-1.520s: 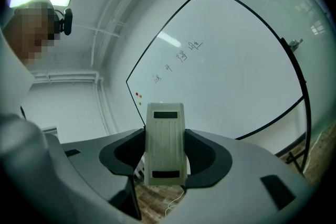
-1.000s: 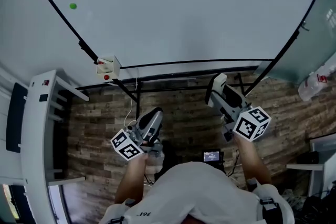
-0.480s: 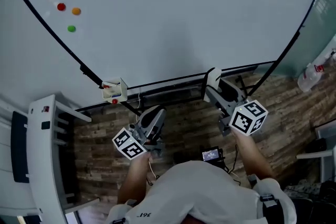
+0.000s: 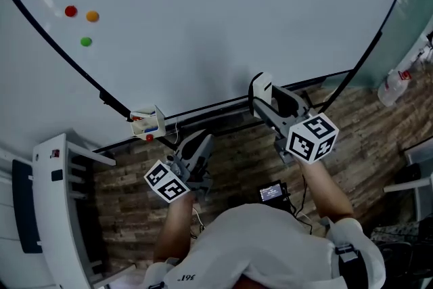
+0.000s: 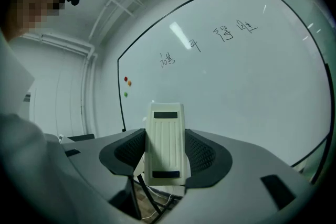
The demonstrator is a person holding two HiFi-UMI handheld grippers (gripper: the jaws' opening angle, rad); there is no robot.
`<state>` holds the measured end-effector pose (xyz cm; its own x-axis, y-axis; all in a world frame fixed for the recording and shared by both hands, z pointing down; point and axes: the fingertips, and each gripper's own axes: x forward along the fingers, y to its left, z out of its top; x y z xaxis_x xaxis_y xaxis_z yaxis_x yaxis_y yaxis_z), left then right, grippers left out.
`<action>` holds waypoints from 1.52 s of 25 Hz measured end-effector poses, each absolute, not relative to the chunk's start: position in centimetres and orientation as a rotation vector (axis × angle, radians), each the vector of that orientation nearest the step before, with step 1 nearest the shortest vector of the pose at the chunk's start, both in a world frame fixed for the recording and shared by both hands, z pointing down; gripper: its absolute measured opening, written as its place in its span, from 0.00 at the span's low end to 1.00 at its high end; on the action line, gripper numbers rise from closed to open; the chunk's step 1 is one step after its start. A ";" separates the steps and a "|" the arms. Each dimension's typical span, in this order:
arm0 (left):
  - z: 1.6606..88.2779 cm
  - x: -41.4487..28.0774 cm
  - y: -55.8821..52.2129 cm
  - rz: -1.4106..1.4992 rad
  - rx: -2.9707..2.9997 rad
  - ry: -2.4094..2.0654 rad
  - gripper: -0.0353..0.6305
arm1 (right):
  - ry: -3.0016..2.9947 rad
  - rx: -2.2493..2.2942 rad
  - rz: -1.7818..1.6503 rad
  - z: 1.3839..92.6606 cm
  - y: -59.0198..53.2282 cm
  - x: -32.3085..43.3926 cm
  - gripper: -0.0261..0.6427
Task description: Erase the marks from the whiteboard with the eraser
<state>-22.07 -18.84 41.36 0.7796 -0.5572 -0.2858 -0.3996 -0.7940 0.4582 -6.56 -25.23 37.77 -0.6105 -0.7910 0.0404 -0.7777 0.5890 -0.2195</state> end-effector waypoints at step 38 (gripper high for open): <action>27.7 -22.9 -28.1 -0.658 2.839 -0.911 0.12 | 2.827 -1.346 0.306 19.2 -35.0 -14.0 0.41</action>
